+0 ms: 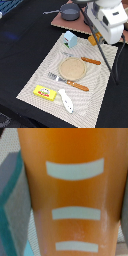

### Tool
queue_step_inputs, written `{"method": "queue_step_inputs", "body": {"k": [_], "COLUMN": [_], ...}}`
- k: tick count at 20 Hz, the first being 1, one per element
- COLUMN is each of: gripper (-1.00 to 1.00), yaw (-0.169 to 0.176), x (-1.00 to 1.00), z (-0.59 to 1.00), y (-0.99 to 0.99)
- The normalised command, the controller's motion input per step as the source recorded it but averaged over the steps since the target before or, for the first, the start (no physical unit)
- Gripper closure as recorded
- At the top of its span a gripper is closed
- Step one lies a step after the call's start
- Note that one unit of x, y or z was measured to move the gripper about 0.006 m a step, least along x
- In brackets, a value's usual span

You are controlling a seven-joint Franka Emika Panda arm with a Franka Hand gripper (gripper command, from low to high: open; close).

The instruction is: Interact with the objects in diverse but meaningful ways.

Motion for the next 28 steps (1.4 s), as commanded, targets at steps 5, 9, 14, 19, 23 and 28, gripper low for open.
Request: {"method": "queue_step_inputs", "body": {"k": [5,9,14,19,23,28], "gripper": [-1.00,-1.00,-1.00,-1.00,-1.00,-1.00], "yaw": [0.000,0.001,0.001,-0.027,-0.092,-0.082], "x": [0.02,0.13,0.09,-0.05,0.02,0.08], "z": [-0.09,0.00,0.28,1.00,0.88,0.35], "y": [0.07,0.27,0.23,-0.05,-0.61,-0.81]}}
